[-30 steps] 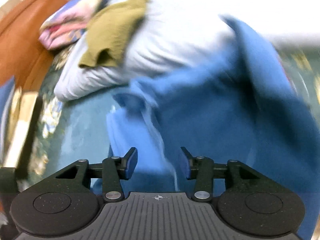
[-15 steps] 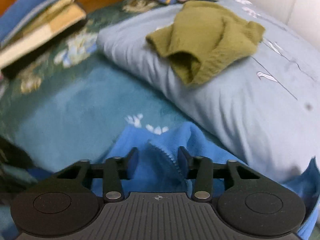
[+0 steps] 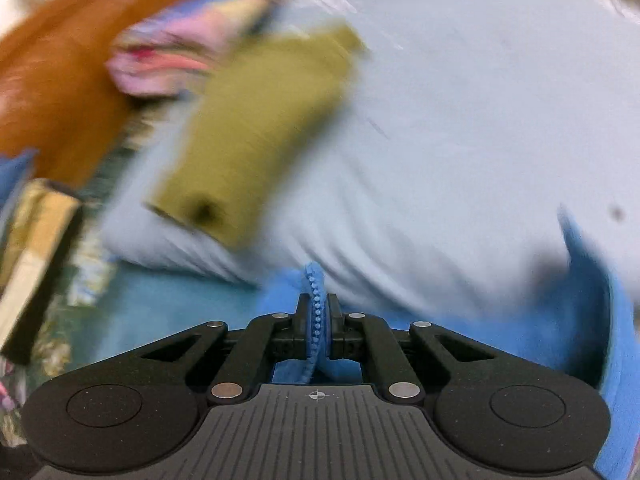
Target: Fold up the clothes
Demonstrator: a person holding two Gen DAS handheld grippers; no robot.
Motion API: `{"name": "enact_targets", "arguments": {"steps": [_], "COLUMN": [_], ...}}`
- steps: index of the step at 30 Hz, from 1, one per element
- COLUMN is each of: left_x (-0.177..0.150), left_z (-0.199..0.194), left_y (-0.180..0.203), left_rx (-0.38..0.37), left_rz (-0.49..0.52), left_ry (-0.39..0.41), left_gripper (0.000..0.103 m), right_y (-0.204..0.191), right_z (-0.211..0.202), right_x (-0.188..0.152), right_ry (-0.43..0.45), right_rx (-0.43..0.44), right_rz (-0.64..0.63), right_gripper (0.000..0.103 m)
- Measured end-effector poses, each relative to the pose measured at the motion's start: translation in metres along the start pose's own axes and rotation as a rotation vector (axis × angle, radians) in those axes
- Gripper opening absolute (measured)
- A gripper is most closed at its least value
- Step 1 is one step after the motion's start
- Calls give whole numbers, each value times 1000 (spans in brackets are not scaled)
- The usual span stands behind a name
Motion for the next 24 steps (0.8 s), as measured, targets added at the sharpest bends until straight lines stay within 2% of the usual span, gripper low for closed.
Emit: {"name": "enact_targets", "arguments": {"steps": [2,6,11,13,14,15,17,20,24], "left_x": [5,19,34,37,38,36,31,17,-26], "left_z": [-3,-7,-12,-14,-15,-15,-16,-24,-40], "left_y": [-4,2,37,50,55,58,61,62,53], "left_rx": [-4,-26,-89,-107,-112,-113,-109,-99,-79], "left_rz": [-28,-47,13,34,43,49,59,81,123], "left_ry": [10,32,54,56,55,51,37,18,-45], "left_gripper": [8,8,23,34,35,36,36,42,46], "right_y": [17,26,15,11,10,9,7,4,-4], "right_z": [12,21,3,-16,-25,-33,-45,-62,-92], "right_x": [-15,-24,-18,-27,-34,-44,-77,-135,-220], "right_ry": [-35,-24,37,48,45,35,-26,-128,-251], "right_rx": [-22,-66,-49,-25,-7,9,26,29,29], "right_rz": [61,78,75,86,96,108,124,141,174], "right_gripper": [4,7,14,18,20,27,34,33,34]}}
Point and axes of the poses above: each gripper's, at about its wrist camera, not at the fingertips, and z roughly the way its jaws point, y to its right, x to its top, the point moved 10 cm from there along z, roughly the way its jaws point, and after that the axes turned 2 degrees about x, right-handed, at the moved point
